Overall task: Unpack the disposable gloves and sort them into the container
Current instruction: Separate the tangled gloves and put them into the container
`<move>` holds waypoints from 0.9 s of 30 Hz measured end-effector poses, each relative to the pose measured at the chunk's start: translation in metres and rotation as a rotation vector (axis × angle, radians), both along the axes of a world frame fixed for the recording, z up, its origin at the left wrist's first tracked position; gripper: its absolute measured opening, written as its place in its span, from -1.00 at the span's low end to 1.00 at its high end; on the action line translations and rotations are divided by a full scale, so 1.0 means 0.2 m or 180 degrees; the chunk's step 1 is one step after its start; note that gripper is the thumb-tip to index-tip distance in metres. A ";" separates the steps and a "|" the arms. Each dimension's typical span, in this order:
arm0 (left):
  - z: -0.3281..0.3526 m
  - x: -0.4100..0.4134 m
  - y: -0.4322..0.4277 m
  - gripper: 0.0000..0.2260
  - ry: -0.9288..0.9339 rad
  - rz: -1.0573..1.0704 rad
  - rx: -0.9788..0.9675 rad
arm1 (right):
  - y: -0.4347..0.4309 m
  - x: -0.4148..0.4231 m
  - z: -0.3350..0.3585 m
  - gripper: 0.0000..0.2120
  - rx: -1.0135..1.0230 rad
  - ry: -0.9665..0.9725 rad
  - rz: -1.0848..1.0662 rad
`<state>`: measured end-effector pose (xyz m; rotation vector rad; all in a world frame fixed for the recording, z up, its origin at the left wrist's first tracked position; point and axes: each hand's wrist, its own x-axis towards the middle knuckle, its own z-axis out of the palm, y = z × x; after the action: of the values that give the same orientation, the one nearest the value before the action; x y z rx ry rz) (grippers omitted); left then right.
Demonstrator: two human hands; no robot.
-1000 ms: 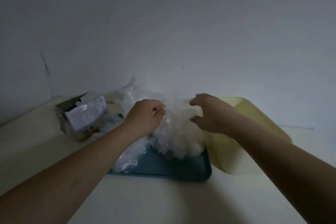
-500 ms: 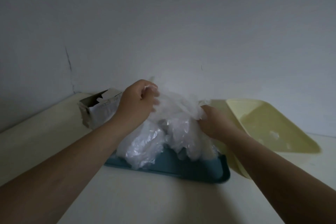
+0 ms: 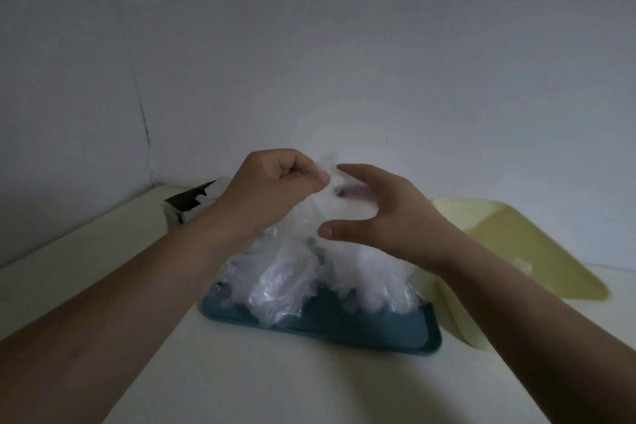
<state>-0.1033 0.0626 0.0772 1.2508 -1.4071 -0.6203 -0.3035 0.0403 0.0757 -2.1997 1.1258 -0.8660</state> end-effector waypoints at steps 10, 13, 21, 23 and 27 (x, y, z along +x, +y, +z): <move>-0.14 -0.03 0.04 -0.75 0.0237 -0.0687 0.0997 | 0.00 -0.04 -0.13 -0.79 0.1383 -0.1957 -0.0351; -0.16 -0.05 0.00 -0.88 0.0796 -0.0582 0.0970 | 0.01 -0.08 -0.19 -0.80 0.1753 -0.2414 -0.0395; -0.18 -0.08 -0.06 -0.86 0.0999 -0.0162 0.0730 | 0.03 -0.18 -0.36 -0.73 0.2493 -0.2663 -0.0513; -0.15 -0.06 -0.07 -0.85 0.0936 0.0057 0.0603 | 0.05 -0.20 -0.37 -0.70 0.2306 -0.2695 -0.0823; -0.11 0.02 -0.04 -0.82 -0.0119 -0.0185 0.0721 | 0.13 -0.23 -0.25 -0.83 0.0366 -0.2494 -0.1390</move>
<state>-0.0999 0.0548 0.0556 1.4090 -1.4380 -0.8180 -0.3495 0.0659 0.0260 -1.3024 1.1934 -1.6082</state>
